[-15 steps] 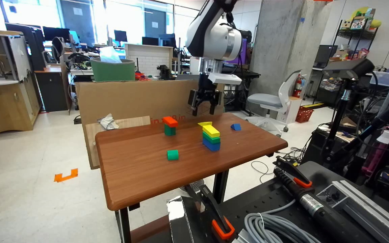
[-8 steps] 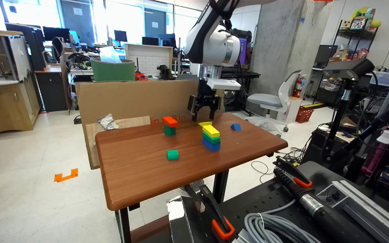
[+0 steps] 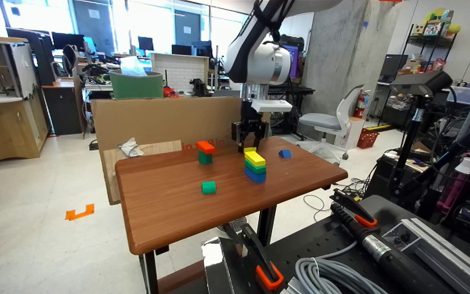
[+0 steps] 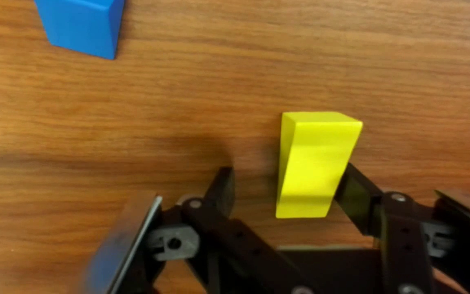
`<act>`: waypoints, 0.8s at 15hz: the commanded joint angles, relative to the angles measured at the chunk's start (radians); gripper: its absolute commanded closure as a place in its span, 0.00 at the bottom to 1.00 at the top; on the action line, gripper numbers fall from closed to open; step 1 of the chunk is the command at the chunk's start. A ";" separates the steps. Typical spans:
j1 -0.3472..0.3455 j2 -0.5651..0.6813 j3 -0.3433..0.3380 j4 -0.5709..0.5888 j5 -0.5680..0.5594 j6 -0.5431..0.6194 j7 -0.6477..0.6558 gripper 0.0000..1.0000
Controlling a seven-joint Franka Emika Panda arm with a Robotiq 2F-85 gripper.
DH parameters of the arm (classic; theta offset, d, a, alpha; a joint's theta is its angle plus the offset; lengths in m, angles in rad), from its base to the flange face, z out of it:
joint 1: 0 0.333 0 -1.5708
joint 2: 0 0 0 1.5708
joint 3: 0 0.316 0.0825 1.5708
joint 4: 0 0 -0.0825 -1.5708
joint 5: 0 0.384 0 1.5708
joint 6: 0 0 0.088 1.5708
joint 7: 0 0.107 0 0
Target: Put the yellow block that is on the table on the orange block
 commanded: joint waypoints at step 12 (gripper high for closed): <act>0.022 -0.263 0.046 -0.327 -0.033 0.086 -0.003 0.92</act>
